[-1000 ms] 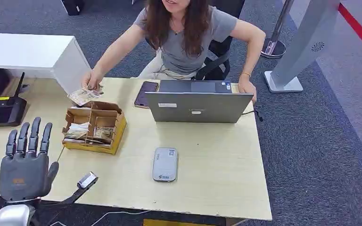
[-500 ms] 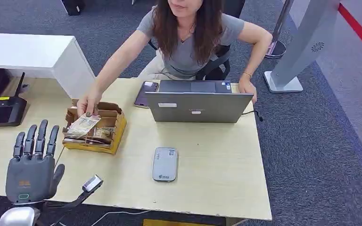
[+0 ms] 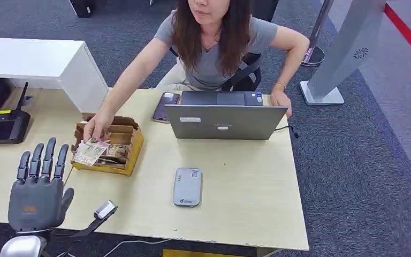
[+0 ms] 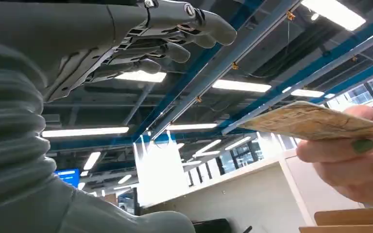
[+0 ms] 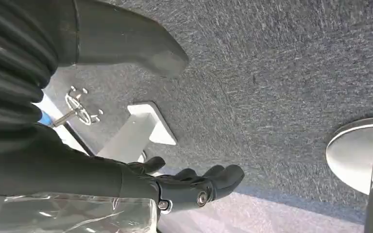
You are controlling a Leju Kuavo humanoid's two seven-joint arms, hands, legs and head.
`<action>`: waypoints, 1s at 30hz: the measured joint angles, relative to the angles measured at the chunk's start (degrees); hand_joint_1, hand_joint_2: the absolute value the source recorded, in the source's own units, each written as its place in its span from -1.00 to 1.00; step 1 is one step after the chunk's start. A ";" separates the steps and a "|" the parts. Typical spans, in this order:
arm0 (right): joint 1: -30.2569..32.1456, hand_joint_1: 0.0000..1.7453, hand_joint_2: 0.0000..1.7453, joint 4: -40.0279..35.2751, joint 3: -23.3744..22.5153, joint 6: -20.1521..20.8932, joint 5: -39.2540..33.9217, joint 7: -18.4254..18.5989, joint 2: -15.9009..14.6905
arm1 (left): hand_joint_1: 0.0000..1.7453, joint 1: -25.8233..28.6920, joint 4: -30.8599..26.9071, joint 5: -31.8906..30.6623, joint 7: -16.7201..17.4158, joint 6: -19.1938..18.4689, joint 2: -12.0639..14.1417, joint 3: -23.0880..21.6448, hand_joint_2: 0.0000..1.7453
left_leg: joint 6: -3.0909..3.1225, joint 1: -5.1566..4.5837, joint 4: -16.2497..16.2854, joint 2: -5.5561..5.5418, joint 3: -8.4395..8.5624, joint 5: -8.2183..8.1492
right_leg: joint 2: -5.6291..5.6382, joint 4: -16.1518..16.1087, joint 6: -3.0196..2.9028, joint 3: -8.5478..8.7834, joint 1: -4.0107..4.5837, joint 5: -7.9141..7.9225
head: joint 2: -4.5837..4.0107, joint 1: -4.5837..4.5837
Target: Pass the card to the sensor for recognition and then transmit it.
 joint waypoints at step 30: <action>0.10 -1.00 1.00 1.14 0.00 1.84 1.88 -2.93 0.04 | -1.00 0.65 3.83 0.00 -0.79 8.31 5.22 0.50 1.00 | -0.01 0.01 0.00 0.00 0.00 0.01 | 0.01 0.00 0.00 -0.01 0.01 0.00 | 0.00 0.00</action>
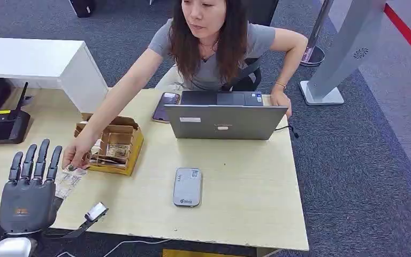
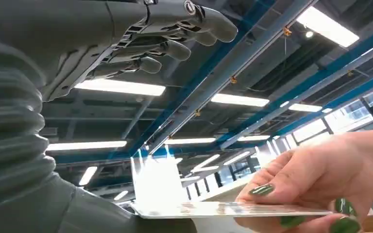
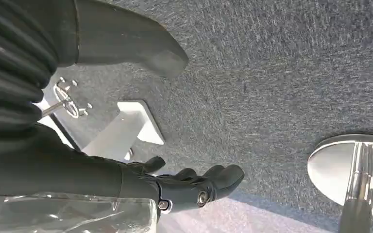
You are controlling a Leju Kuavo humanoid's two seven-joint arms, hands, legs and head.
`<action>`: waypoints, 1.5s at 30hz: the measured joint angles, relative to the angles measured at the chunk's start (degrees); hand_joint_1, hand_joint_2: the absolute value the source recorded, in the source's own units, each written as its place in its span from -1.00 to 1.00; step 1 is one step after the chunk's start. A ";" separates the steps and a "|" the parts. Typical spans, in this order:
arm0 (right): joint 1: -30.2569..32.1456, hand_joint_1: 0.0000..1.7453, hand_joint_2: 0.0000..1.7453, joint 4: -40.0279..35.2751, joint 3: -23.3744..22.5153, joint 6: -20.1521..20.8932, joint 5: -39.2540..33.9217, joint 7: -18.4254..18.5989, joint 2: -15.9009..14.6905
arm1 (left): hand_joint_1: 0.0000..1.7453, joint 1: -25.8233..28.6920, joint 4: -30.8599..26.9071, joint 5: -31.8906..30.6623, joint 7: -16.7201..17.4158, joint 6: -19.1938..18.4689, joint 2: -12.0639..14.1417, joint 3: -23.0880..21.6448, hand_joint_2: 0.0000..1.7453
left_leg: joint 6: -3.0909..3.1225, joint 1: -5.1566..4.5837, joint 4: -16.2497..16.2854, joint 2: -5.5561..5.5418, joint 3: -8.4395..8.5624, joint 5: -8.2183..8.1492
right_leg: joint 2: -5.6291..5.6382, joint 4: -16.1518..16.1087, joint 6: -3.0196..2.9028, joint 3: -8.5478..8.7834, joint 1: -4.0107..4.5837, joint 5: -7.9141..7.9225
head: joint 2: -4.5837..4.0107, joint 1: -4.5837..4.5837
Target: Pass the card to the sensor for recognition and then transmit it.
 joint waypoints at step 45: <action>0.92 -1.00 1.00 -1.16 0.00 -0.57 -0.13 -5.53 2.54 | 1.00 3.01 5.73 0.00 -12.82 12.15 -3.90 10.78 1.00 | 0.00 0.03 -0.01 0.01 0.00 0.00 | 0.01 0.00 -0.02 0.00 0.04 -0.01 | 0.00 0.02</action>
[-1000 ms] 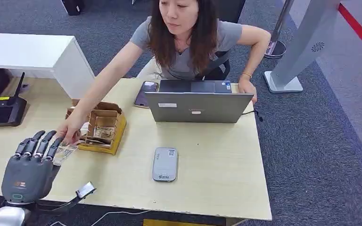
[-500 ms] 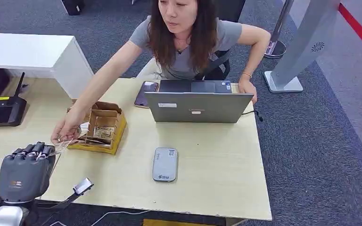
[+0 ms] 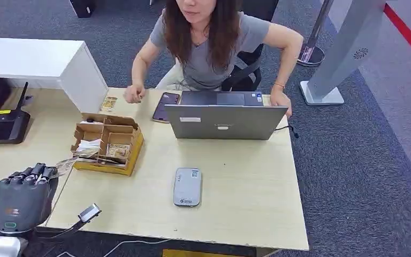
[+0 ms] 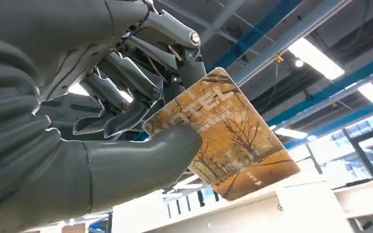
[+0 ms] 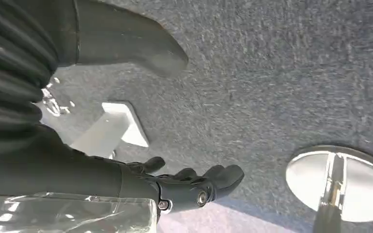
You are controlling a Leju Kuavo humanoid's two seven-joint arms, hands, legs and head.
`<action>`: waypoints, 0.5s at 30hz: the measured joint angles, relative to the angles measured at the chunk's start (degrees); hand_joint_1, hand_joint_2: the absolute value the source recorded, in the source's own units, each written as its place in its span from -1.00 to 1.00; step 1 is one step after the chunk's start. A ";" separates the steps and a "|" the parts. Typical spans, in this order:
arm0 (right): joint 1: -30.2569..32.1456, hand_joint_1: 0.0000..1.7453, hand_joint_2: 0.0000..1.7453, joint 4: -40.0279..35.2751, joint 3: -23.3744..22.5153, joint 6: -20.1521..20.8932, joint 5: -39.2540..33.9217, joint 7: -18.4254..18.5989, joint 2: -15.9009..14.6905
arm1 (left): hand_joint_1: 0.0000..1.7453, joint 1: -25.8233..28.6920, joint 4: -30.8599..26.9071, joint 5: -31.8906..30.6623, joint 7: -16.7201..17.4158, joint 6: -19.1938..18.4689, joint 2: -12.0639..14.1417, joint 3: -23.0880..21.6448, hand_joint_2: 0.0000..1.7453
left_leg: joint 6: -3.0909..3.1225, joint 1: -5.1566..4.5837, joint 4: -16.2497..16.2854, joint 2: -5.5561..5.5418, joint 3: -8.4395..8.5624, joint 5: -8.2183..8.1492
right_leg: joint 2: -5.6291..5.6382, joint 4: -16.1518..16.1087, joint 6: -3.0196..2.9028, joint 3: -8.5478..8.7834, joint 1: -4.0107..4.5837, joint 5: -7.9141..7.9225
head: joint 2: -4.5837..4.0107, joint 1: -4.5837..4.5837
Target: Pass the card to the sensor for recognition and then transmit it.
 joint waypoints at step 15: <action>-0.18 -1.00 1.00 6.75 0.41 -3.54 1.36 -2.75 -1.27 | 1.00 -15.76 14.02 0.00 13.68 5.54 15.78 -22.76 1.00 | -0.10 0.07 -0.01 -0.03 -0.01 0.07 | -0.05 0.02 -0.05 0.02 0.03 0.01 | 0.00 0.02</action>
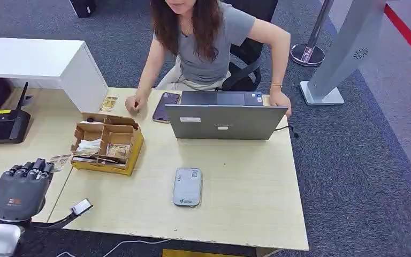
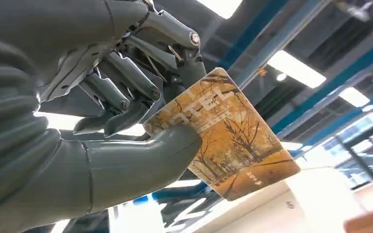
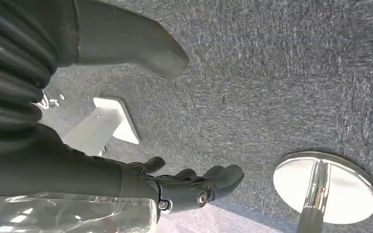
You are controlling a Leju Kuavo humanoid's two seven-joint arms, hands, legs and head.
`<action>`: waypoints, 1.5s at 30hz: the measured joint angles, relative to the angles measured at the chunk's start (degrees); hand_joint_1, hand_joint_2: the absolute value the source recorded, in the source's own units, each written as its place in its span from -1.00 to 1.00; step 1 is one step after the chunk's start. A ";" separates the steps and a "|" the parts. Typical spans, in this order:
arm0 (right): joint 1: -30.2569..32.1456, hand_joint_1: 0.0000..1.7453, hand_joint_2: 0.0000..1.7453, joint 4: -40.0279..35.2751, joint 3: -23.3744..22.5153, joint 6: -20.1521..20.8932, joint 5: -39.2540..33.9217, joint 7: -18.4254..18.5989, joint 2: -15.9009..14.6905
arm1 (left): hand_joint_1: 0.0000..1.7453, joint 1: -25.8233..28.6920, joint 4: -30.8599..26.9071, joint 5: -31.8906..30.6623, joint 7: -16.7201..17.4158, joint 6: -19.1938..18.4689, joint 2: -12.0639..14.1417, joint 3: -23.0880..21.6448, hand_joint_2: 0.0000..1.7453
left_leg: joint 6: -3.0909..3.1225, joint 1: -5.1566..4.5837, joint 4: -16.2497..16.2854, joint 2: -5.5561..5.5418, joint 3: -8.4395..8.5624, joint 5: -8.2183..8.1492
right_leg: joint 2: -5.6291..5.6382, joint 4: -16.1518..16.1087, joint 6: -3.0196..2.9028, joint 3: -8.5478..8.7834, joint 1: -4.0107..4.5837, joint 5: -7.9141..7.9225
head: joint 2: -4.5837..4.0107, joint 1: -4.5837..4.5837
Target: Pass the card to the sensor for recognition and then transmit it.
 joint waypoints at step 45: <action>-1.35 -1.00 1.00 5.14 5.14 -0.59 1.27 1.16 -1.18 | 1.00 0.03 -0.41 2.21 -51.87 11.54 -37.07 22.24 1.00 | 0.05 -0.12 0.00 0.16 0.00 -0.03 | 0.15 -0.03 -0.06 -0.09 -0.11 0.10 | 0.00 -0.02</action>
